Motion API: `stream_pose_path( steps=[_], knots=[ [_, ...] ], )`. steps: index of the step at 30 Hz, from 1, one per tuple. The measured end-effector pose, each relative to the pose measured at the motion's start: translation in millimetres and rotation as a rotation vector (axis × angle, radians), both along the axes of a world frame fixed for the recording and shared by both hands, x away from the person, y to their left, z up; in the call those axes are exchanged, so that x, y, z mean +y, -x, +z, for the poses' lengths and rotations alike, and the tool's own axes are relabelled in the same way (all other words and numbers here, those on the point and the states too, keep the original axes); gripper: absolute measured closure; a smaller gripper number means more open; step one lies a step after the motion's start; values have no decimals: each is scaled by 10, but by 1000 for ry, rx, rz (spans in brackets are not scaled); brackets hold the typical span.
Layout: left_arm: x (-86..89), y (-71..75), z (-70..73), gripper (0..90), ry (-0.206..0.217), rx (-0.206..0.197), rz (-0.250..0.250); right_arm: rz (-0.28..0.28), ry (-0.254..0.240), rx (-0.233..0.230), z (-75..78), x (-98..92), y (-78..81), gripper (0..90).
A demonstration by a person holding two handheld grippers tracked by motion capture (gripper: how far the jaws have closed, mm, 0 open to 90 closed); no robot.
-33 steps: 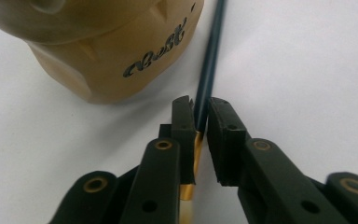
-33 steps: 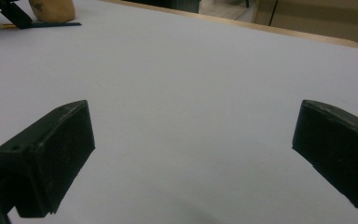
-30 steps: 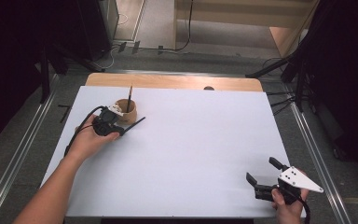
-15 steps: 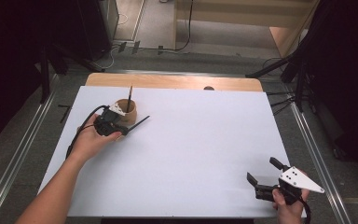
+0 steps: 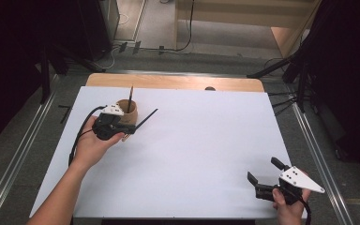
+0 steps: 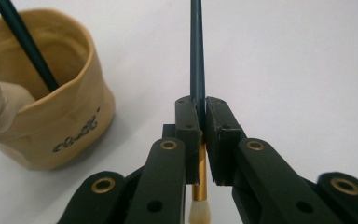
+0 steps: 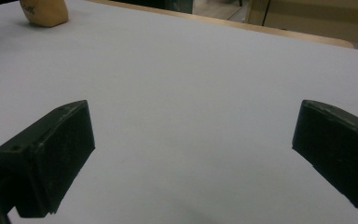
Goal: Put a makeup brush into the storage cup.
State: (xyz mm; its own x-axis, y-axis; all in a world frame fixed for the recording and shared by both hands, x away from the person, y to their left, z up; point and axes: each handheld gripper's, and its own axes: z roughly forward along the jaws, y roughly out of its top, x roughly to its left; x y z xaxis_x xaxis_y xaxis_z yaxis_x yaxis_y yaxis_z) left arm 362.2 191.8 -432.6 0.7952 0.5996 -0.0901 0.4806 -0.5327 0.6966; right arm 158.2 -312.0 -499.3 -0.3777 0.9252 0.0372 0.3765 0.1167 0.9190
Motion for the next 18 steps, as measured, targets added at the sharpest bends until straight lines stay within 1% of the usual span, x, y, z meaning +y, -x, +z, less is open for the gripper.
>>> stream_pose_path(
  steps=[2, 4, 5, 7, 9, 11, 13, 14, 15, 18],
  knots=[
    [1, 53, 8, 854, 23, -7, 3, 2, 1, -1, 18, 29, -5, 0],
    [0, 110, 3, 855, 61, -6, 1, 1, 0, -2, 41, 62, -12, 0],
    [-4, 149, 1, 854, 88, -2, -1, -3, 10, -1, 53, 82, -18, 0],
    [-13, 206, 3, 854, 114, -8, -4, -4, 19, -3, 83, 122, -26, 0],
    [-20, 270, 8, 855, 145, -14, -1, -9, 16, -1, 120, 162, -32, 0],
    [-28, 326, 9, 855, 168, -20, -8, -4, 5, -8, 166, 197, -44, 0],
    [-41, 375, 7, 854, 180, -27, -6, -2, 2, -13, 213, 240, -56, 0],
    [-39, 398, 2, 855, 197, -28, -7, -3, -3, -17, 237, 265, -61, 0],
    [-41, 412, -3, 855, 205, -30, -4, 2, -5, -28, 269, 293, -64, 0],
    [-47, 458, -26, 855, 221, -30, -4, 13, 6, -33, 346, 381, -70, 0]
  ],
)
